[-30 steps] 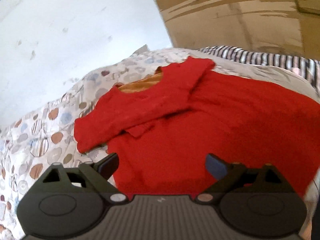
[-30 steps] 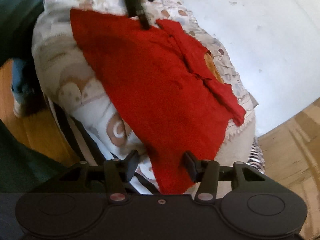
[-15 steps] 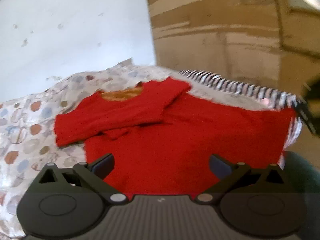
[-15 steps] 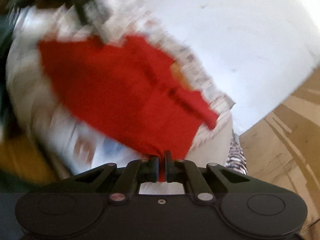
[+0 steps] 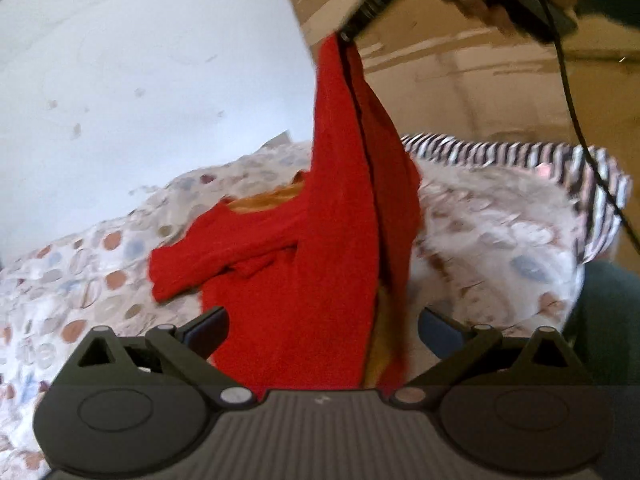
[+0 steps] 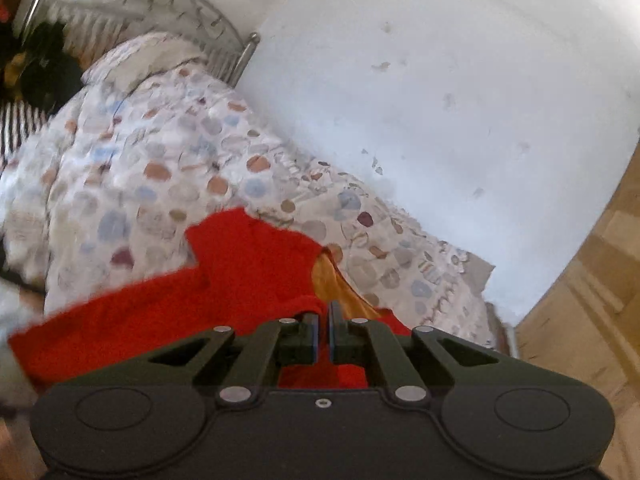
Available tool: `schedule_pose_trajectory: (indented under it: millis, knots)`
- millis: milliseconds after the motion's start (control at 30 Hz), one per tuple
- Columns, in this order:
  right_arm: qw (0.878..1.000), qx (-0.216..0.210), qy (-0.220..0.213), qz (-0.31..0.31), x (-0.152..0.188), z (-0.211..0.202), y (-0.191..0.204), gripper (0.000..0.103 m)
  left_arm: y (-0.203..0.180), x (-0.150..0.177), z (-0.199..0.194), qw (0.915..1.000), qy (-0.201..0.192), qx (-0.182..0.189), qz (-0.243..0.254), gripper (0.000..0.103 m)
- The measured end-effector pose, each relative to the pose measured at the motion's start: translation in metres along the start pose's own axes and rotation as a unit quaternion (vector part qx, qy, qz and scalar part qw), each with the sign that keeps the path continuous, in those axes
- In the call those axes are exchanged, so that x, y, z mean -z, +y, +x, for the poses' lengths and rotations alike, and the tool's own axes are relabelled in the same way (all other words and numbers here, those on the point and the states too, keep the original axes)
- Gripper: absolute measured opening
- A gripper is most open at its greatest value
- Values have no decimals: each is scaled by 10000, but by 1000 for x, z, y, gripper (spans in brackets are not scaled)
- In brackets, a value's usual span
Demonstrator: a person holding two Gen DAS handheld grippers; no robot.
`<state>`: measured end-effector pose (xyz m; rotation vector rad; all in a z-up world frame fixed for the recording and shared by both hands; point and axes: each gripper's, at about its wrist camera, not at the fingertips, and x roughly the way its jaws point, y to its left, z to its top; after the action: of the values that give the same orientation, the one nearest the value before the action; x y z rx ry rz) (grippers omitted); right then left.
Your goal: Fold small clothes
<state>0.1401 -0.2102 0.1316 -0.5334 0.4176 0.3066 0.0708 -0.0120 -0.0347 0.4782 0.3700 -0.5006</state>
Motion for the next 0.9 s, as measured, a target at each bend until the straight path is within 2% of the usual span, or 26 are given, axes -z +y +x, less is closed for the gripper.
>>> schedule_pose_trajectory:
  millis: [67,233,367,467,567,633,700,800,867,900]
  knots:
    - [9998,-7,-43,210,-10,12,-10,3,-2,2,10,9994,223,-242,77,103]
    - [9971,49,-39,763,-16,33,-35,3,-8,14,22,9985,515,-4,167,103]
    - [9955,47,9,948,-8,41,-45,3,-24,32,28,9946,665,33,801,103]
    - [9960,57,34,887,1,40,-46,3,-28,44,32,9919,797,111,987,103]
    - [9961,48,97,880,12,35,-46,3,-21,49,35,9922,832,128,919,92]
    - [9960,57,147,884,19,30,-47,3,-16,50,34,9932,761,108,878,79]
    - [9960,94,187,864,25,25,-47,3,-12,49,33,9932,700,145,922,73]
    - [9955,115,221,911,32,16,-50,3,-12,50,30,9909,546,162,1217,73]
    - [9954,131,235,919,36,8,-50,4,-16,52,26,9871,431,132,1533,54]
    - [9955,125,241,913,39,4,-49,4,-18,53,25,9850,408,116,1673,30]
